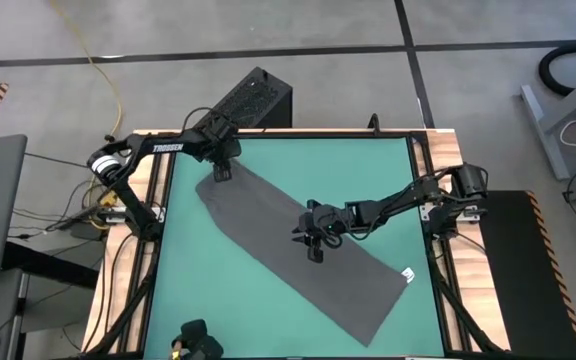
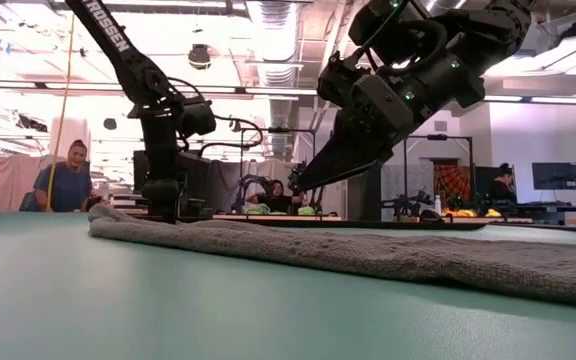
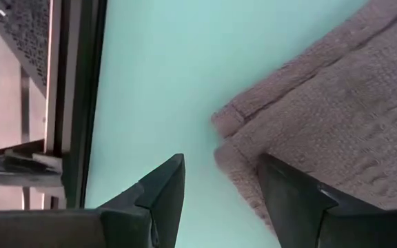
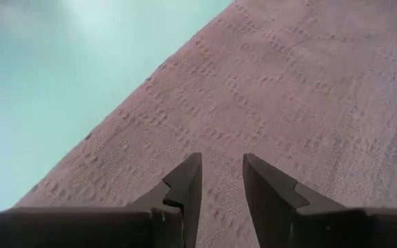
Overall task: Roll towel into tight, uniform cylinder
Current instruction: Roll the gray towel
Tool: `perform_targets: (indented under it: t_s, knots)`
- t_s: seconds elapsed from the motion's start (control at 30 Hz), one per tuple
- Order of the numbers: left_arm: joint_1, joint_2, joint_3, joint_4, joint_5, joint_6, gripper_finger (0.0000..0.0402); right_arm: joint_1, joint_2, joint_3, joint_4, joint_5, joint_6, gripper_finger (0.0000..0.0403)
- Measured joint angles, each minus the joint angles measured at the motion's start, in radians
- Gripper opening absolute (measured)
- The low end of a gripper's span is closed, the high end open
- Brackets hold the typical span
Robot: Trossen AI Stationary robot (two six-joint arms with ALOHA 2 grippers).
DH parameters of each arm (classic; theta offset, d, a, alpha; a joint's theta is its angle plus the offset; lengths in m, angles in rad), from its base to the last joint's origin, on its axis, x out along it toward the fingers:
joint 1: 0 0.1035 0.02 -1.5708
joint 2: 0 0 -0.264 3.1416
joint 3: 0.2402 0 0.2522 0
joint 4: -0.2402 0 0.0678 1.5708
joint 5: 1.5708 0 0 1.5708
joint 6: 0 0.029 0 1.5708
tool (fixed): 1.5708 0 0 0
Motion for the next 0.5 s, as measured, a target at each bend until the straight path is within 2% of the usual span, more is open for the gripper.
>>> perform_targets:
  t_s: [0.33, 0.5]
  knots:
    - [0.051, 0.000, 0.000, -0.001, 0.086, 0.053, 0.0172, -0.004, 0.000, 0.000, -0.001, 0.001, -0.023, 0.0132]
    - [0.085, 0.000, 0.000, -0.007, 0.141, 0.037, 0.0134, -0.003, 0.000, 0.000, -0.001, 0.001, -0.022, 0.0132]
